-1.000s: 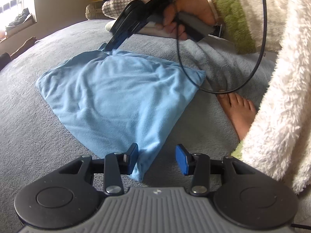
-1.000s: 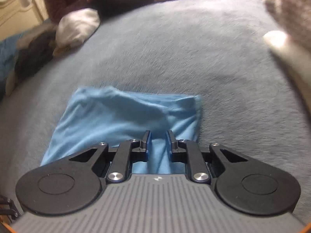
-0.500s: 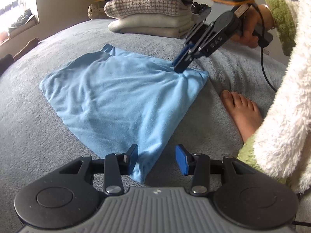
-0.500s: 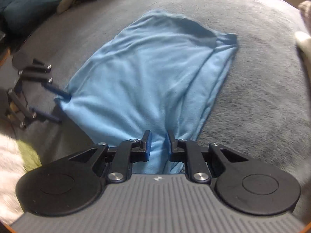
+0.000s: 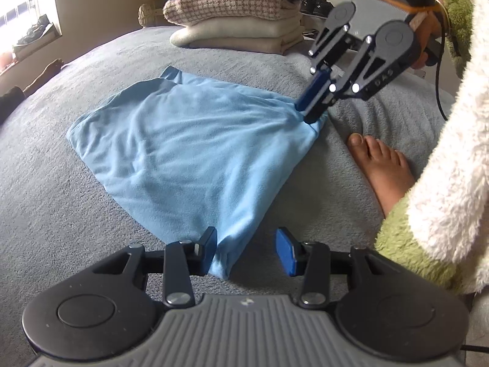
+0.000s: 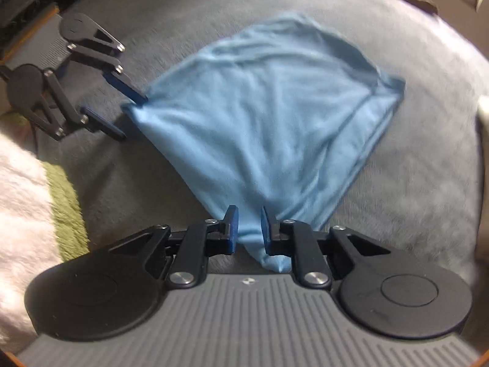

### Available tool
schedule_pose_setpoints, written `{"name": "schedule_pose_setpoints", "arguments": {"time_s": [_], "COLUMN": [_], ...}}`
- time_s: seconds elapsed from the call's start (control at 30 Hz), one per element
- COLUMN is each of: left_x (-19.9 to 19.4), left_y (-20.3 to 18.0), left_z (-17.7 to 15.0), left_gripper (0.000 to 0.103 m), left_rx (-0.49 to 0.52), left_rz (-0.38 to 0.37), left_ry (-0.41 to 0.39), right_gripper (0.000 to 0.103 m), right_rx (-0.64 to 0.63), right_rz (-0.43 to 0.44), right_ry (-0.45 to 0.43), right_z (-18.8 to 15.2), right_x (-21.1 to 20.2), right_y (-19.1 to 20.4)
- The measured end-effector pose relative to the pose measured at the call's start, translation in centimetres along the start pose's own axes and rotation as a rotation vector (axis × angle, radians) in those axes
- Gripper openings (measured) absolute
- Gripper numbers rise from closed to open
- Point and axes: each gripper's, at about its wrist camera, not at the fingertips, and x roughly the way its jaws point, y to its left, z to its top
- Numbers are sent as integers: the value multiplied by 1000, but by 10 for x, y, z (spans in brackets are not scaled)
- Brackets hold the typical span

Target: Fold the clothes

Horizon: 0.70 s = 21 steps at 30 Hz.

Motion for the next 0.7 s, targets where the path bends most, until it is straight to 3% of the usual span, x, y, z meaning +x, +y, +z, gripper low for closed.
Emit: {"name": "schedule_pose_setpoints", "arguments": {"time_s": [0.13,0.23,0.27,0.33,0.43,0.47,0.57,0.7], "left_x": [1,-4,-8,-15,-19,-17,-4,19], "left_y": [2,12,17,30,51,58,73,86], "left_z": [0,0,1,5,22,30,54,69], "left_gripper": [44,47,49,59,67,67,67,69], "left_rx": [-23,-89,-113,-164,-244,-264,-296,-366], "left_rz": [-12,-37,-42,-51,-50,-28,64,222], "left_ry": [10,15,14,-2,-20,-8,36,114], "right_gripper": [14,14,14,16,21,26,27,43], "right_rx": [4,-12,-1,65,198,260,446,618], "right_rz": [63,35,41,65,45,30,-42,-109], "right_ry": [-61,51,48,13,-115,-157,-267,-284], "right_z": [11,-1,-4,0,5,6,9,11], "right_x": [9,40,40,26,0,-6,-17,0], "right_y": [6,5,3,-5,-31,-43,-76,-99]}}
